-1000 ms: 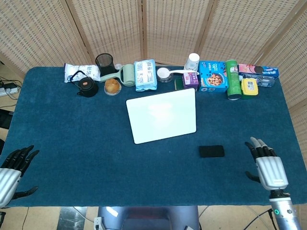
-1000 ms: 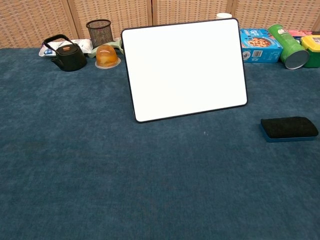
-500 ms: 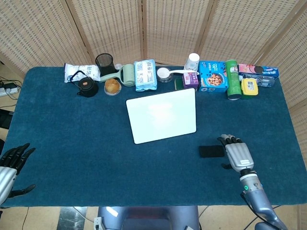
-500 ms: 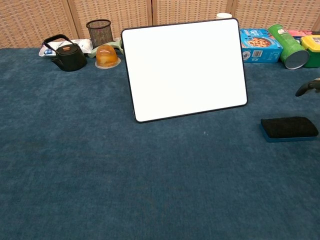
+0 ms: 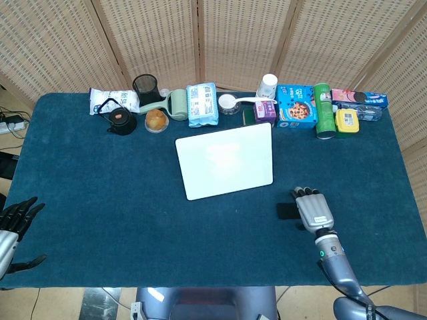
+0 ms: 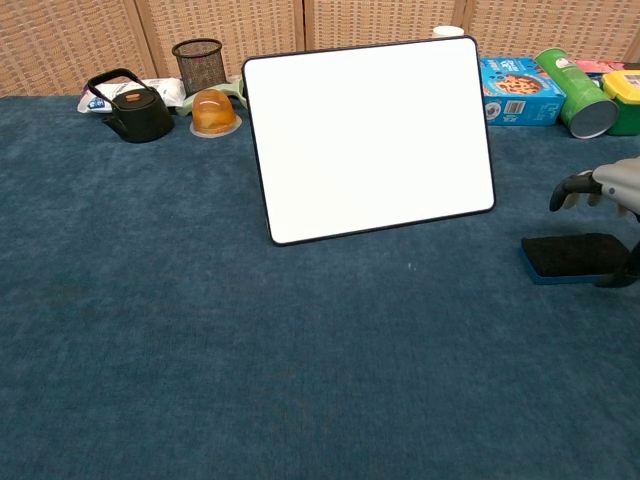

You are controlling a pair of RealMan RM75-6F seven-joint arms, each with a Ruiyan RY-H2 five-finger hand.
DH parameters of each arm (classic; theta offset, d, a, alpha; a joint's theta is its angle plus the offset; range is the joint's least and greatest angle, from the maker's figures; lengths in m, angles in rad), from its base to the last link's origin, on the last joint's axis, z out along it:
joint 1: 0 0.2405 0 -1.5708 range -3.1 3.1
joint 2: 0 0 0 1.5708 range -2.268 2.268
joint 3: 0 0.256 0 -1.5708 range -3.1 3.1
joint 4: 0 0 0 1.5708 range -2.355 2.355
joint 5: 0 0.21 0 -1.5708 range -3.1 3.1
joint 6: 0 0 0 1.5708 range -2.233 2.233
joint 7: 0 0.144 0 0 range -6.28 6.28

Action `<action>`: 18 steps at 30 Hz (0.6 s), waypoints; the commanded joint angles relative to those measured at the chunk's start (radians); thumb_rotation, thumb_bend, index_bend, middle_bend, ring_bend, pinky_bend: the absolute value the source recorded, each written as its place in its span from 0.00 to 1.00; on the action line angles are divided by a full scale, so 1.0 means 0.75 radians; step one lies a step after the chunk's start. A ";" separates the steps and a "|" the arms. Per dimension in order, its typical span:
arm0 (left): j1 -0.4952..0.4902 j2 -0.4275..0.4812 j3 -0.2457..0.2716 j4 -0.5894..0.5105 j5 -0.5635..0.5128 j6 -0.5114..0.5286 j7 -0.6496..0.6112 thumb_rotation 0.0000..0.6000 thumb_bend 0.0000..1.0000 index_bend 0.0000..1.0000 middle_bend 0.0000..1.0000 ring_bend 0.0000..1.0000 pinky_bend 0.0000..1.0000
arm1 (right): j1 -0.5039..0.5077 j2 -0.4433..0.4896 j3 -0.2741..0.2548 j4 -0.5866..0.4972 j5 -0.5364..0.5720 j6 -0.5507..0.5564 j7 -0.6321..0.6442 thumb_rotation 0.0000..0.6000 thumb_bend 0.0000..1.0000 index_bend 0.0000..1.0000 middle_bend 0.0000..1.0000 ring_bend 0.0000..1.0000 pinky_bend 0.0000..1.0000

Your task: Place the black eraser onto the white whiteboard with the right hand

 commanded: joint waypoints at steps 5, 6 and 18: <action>0.001 0.002 0.001 0.005 0.004 0.004 -0.010 1.00 0.07 0.00 0.00 0.00 0.05 | 0.015 -0.089 -0.016 0.135 -0.024 0.049 -0.018 1.00 0.00 0.30 0.32 0.34 0.42; 0.001 0.002 0.001 0.005 0.004 0.003 -0.010 1.00 0.07 0.00 0.00 0.00 0.05 | 0.016 -0.099 -0.019 0.155 -0.032 0.056 -0.016 1.00 0.00 0.30 0.32 0.34 0.43; -0.002 0.004 -0.001 -0.001 -0.004 -0.004 -0.011 1.00 0.07 0.00 0.00 0.00 0.05 | 0.031 -0.174 -0.035 0.265 -0.076 0.059 0.047 1.00 0.00 0.42 0.44 0.40 0.55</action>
